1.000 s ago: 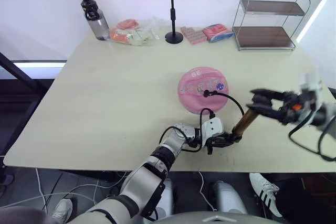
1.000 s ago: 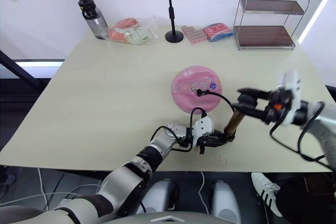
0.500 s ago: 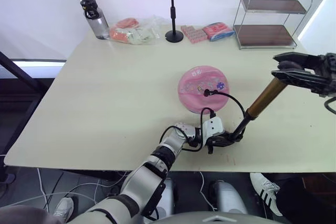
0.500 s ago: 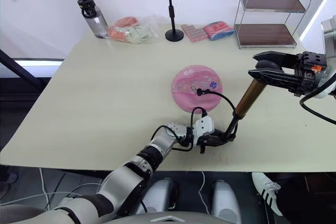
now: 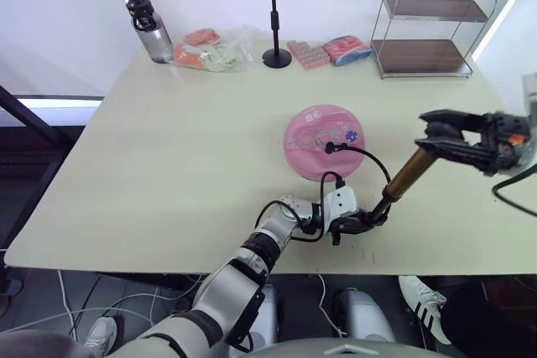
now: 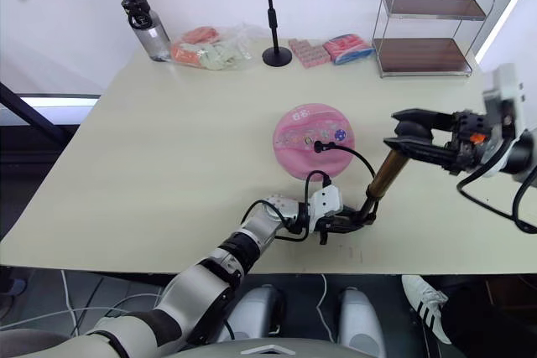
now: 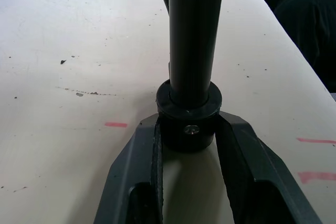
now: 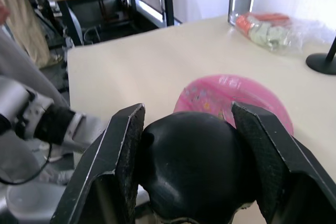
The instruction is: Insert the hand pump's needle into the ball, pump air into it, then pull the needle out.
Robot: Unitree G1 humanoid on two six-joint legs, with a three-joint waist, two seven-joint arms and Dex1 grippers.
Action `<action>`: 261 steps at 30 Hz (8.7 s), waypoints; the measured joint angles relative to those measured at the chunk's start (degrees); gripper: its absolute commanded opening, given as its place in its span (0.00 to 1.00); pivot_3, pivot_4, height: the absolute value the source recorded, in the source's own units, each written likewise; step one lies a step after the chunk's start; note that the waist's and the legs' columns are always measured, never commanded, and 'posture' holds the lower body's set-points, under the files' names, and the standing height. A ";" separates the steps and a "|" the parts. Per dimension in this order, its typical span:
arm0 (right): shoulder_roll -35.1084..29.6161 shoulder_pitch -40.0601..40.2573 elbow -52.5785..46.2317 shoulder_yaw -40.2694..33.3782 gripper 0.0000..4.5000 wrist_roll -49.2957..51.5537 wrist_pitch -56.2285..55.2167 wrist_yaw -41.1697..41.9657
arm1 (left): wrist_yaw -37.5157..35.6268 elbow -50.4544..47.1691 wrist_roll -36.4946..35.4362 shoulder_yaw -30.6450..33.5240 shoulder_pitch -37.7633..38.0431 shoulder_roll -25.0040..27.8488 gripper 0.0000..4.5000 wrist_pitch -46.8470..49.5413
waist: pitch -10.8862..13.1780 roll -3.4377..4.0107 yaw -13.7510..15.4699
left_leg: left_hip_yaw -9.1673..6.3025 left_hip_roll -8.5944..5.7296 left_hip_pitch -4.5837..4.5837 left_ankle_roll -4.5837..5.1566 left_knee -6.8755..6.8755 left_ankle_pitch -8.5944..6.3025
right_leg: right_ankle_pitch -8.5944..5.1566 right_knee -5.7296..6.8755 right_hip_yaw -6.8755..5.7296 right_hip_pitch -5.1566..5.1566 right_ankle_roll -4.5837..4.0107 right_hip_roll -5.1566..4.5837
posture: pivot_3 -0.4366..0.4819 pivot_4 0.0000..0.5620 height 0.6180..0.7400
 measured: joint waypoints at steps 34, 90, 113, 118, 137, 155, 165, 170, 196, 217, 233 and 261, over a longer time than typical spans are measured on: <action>-3.07 -3.78 1.30 -3.25 0.48 5.30 4.43 0.18 | -1.14 0.03 -0.60 0.29 -0.18 0.17 0.22 0.59 | 0.42 0.10 0.00 | 0.04 0.10 0.67 -0.01 -0.25 -0.01 | -0.07 -0.10 -0.01 0.56 -0.10 -0.05 | 0.48 0.27 1.00; 4.24 1.72 9.60 7.02 0.48 -9.24 -12.00 6.00 | 0.50 0.61 -0.32 0.72 0.27 -0.68 0.22 0.63 | 0.01 0.06 0.02 | 0.11 0.05 0.73 -0.01 -0.12 -0.01 | -0.03 -0.01 0.07 0.62 -0.06 -0.13 | 0.48 0.27 1.00; -8.49 -16.16 7.49 -3.03 0.48 7.57 13.88 2.63 | -0.62 -0.08 -0.55 1.14 0.49 -0.40 0.22 0.61 | 0.50 0.40 -0.02 | 0.20 0.04 0.44 -0.01 -0.17 -0.01 | -0.02 -0.03 0.15 0.26 -0.05 -0.13 | 0.48 0.27 1.00; -7.24 -9.83 4.40 -3.47 0.48 4.35 9.23 4.25 | -0.50 -0.06 -0.39 1.08 0.58 -0.13 0.22 0.63 | 0.44 0.34 -0.08 | 0.21 0.06 0.58 0.00 -0.17 -0.01 | -0.03 -0.03 0.16 0.37 -0.04 -0.07 | 0.48 0.27 1.00; 12.44 3.23 12.83 10.57 0.48 -14.75 -20.06 5.30 | 0.06 0.05 0.30 1.06 0.89 0.35 0.22 0.85 | -0.27 -0.39 -0.24 | 0.16 0.13 0.92 -0.01 -0.20 -0.01 | -0.04 -0.02 0.14 0.64 -0.05 0.14 | 0.48 0.27 1.00; 2.65 -3.31 8.15 5.09 0.48 -5.21 -7.23 5.10 | -0.32 0.02 -0.10 1.19 0.71 -0.29 0.22 0.89 | 0.24 0.28 -0.02 | 0.18 0.06 0.69 -0.01 -0.22 -0.01 | -0.03 -0.06 0.13 0.50 -0.07 -0.11 | 0.48 0.27 1.00; -4.90 -15.18 6.06 -1.88 0.48 5.82 6.93 2.73 | -0.40 0.06 -0.13 1.21 0.54 -0.28 0.22 0.58 | 0.45 0.38 -0.06 | 0.19 0.07 0.69 -0.01 -0.22 -0.01 | -0.04 -0.07 0.13 0.48 -0.06 -0.12 | 0.48 0.27 1.00; -5.19 -16.16 6.29 -1.88 0.48 6.88 9.30 2.01 | -0.52 0.04 -0.13 1.20 0.42 -0.34 0.22 0.43 | 0.53 0.33 -0.03 | 0.21 0.07 0.52 -0.01 -0.21 -0.01 | -0.03 -0.07 0.15 0.33 -0.05 -0.12 | 0.48 0.27 1.00; 12.20 1.42 7.29 8.17 0.48 -11.61 -15.71 1.45 | 0.19 0.26 0.09 1.19 0.74 0.36 0.22 0.50 | -0.03 -0.11 -0.25 | 0.19 0.13 0.89 -0.01 -0.21 -0.01 | -0.05 0.04 0.18 0.56 -0.06 0.20 | 0.48 0.27 1.00; 6.34 -0.27 8.34 7.65 0.48 -9.87 -11.70 3.41 | 0.04 0.23 -0.19 1.29 0.68 -0.15 0.22 0.57 | 0.15 0.16 -0.04 | 0.19 0.12 0.66 -0.01 -0.21 -0.01 | -0.03 0.01 0.17 0.40 -0.09 0.00 | 0.48 0.27 1.00; -4.01 -14.83 6.51 -0.95 0.48 4.06 5.49 2.51 | -0.08 0.06 -0.34 1.34 0.56 -0.15 0.22 0.57 | 0.40 0.23 -0.07 | 0.23 0.10 0.58 -0.01 -0.22 -0.01 | -0.03 -0.01 0.19 0.33 -0.07 -0.05 | 0.48 0.27 1.00; 9.09 2.94 6.64 7.13 0.48 -11.60 -16.93 3.70 | 1.03 0.54 0.36 1.15 0.73 0.09 0.22 0.57 | -0.29 -0.33 -0.19 | 0.16 0.18 0.91 -0.01 -0.23 -0.01 | -0.12 -0.01 0.15 0.61 0.04 0.13 | 0.48 0.27 1.00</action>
